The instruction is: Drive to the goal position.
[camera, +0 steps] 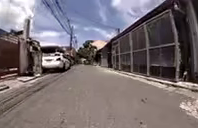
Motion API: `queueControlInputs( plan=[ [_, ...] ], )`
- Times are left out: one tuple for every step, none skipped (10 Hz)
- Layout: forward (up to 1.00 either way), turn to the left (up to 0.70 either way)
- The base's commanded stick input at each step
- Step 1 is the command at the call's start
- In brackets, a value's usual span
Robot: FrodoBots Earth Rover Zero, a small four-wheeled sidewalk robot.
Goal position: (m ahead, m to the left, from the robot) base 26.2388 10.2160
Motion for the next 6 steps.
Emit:
queueControlInputs(
  plan=[
    [0.70,0.00],
    [0.70,0.00],
    [0.70,0.00],
    [0.70,0.00],
    [0.70,0.00],
    [0.70,0.00]
  ],
)
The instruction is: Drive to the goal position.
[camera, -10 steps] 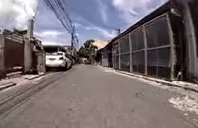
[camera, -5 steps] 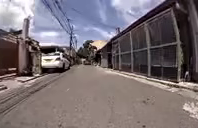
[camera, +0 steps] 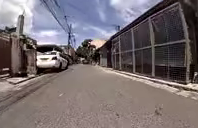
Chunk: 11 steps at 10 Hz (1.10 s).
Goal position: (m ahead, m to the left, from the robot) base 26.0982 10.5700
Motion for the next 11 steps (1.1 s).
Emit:
queueControlInputs(
  plan=[
    [0.70,0.00],
    [0.70,0.00],
    [0.70,0.00],
    [0.70,0.00],
    [0.70,0.00],
    [0.70,0.03],
    [0.70,0.35],
    [0.70,0.35],
    [0.70,0.10],
    [0.70,0.00],
    [0.70,0.00]
  ],
)
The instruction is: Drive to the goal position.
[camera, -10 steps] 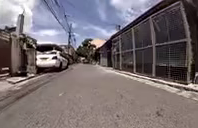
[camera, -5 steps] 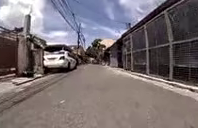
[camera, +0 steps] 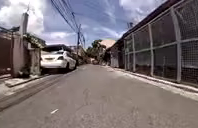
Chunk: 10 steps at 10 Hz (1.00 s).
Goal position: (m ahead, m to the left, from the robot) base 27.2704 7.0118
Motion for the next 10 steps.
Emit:
queueControlInputs(
  plan=[
    [0.70,0.00],
    [0.70,0.00],
    [0.70,0.00],
    [0.70,0.00],
    [0.70,0.00],
    [0.70,0.00],
    [0.70,0.00],
    [0.70,0.00],
    [0.70,0.00],
    [0.70,0.00]
  ],
)
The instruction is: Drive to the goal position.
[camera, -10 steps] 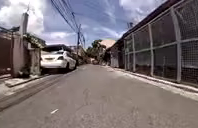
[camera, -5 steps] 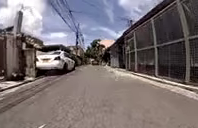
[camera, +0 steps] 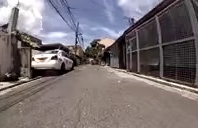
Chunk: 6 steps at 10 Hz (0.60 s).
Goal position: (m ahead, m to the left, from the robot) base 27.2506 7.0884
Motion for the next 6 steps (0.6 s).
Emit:
queueControlInputs(
  plan=[
    [0.70,0.00],
    [0.70,0.00],
    [0.70,0.00],
    [0.70,0.00],
    [0.70,0.00],
    [0.70,0.00]
  ],
)
